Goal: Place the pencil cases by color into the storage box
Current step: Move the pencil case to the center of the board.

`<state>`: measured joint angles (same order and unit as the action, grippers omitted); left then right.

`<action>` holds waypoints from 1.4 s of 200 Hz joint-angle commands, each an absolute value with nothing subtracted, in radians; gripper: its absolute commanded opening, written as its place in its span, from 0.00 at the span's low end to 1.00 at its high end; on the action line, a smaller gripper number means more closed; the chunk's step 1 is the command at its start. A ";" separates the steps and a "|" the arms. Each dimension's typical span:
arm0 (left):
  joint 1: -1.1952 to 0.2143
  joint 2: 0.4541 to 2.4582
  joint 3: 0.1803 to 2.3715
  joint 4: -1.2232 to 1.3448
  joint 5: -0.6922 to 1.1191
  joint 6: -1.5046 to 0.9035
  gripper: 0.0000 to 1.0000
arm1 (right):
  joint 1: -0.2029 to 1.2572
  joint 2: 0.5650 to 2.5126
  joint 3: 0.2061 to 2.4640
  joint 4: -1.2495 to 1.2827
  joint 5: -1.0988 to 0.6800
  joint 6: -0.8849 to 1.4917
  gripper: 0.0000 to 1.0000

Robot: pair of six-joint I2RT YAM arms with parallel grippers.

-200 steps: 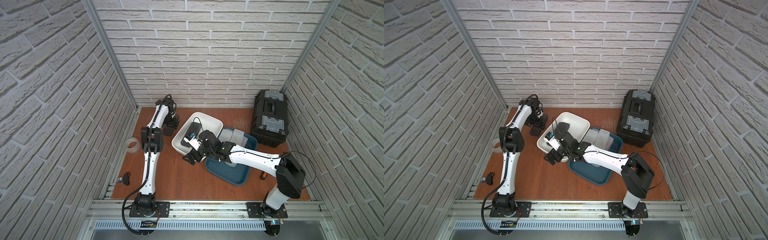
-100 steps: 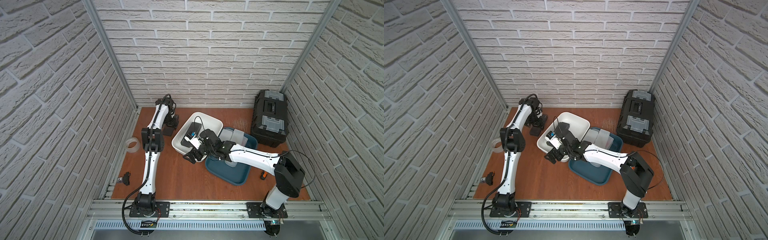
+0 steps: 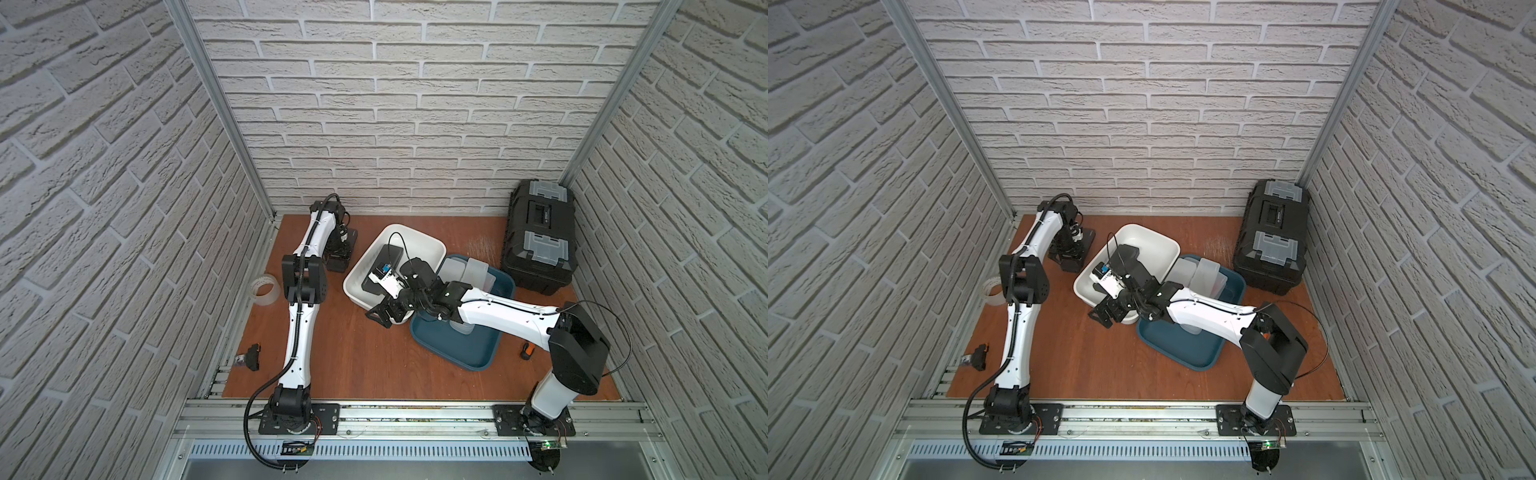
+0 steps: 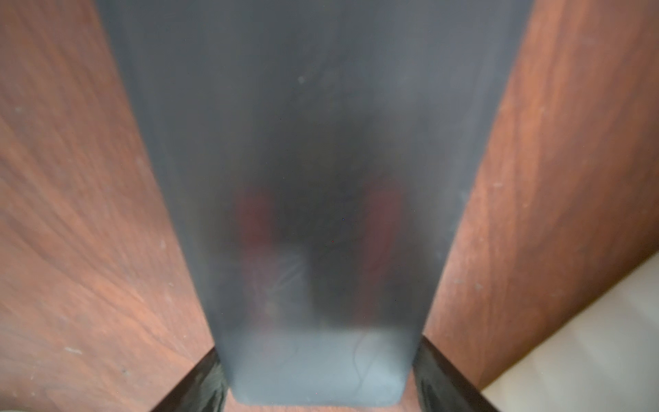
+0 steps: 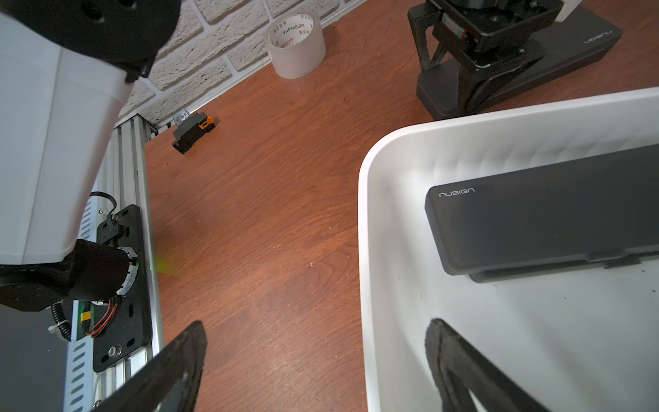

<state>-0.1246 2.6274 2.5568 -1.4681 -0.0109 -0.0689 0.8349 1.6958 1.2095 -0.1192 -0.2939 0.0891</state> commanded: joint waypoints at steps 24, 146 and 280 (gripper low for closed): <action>-0.124 2.573 2.498 -1.496 -0.018 -0.089 0.69 | 0.833 1.650 1.191 -0.100 -0.300 0.065 0.96; -0.096 2.220 1.955 -1.252 -0.042 -0.097 0.65 | 0.832 1.641 1.189 -0.093 -0.302 0.067 0.96; 0.046 2.182 1.690 -1.001 -0.019 -0.060 0.78 | 0.833 1.586 1.149 -0.074 -0.308 0.083 0.96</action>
<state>0.0376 2.1529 1.7103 -1.0340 -0.0109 -0.0677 0.8349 1.6276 1.1618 -0.1150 -0.2974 0.0746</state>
